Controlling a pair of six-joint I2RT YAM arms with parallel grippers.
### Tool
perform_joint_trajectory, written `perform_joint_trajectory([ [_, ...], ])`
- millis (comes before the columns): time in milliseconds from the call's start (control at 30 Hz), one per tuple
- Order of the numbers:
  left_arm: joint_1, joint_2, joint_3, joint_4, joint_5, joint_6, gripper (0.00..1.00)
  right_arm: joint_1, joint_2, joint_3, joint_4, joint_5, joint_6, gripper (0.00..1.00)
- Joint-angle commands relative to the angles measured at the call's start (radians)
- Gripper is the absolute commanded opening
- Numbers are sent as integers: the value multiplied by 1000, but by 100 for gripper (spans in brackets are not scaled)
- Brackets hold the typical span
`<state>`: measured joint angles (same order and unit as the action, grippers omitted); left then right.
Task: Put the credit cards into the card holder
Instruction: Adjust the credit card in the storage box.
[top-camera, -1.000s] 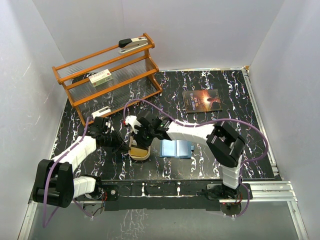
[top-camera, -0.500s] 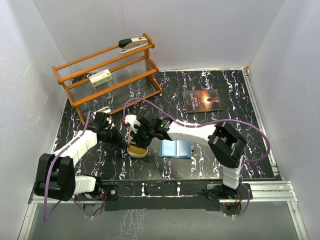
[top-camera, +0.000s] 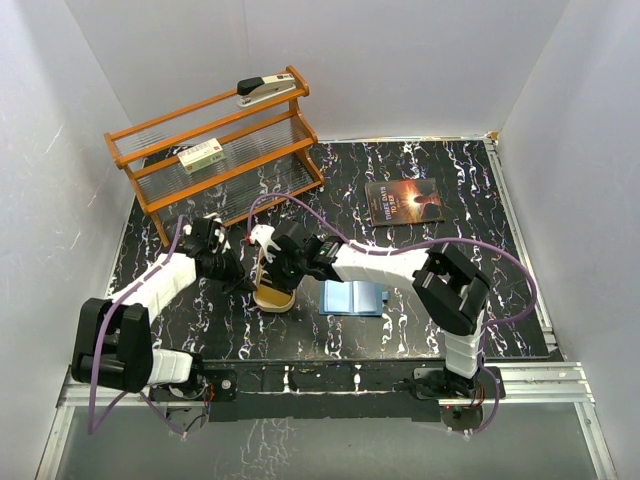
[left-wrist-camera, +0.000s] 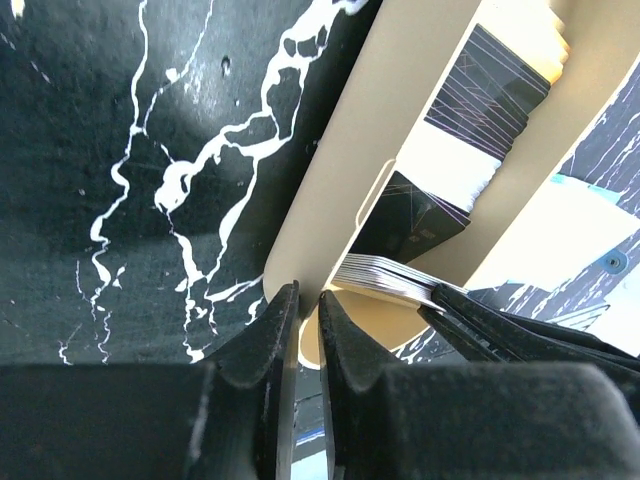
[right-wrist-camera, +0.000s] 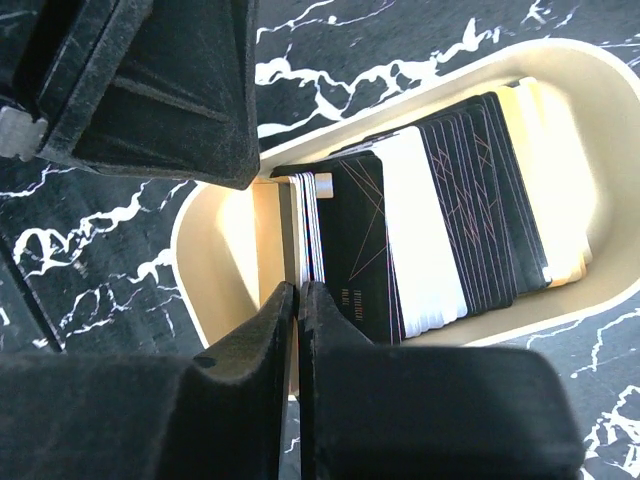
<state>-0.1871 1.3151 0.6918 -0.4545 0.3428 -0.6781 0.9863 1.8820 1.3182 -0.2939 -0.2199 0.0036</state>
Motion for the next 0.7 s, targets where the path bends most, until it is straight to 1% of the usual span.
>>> perform_joint_trajectory([
  [0, 9, 30, 50, -12, -92, 54, 6, 8, -14, 26, 18, 148, 11, 4],
  [67, 9, 33, 54, -14, -80, 70, 6, 8, -19, 24, 23, 154, 8, 6],
  [367, 9, 44, 91, -34, -91, 159, 6, 4, -35, 27, 47, 136, 7, 5],
  [500, 10, 66, 108, -25, -76, 210, 8, -27, -40, 23, 71, 43, 49, 7],
  [600, 9, 73, 111, -14, -60, 243, 6, -52, -17, 30, 75, 7, 81, 3],
  [667, 9, 77, 113, -11, -57, 259, 6, -68, 1, 38, 66, -26, 105, 2],
])
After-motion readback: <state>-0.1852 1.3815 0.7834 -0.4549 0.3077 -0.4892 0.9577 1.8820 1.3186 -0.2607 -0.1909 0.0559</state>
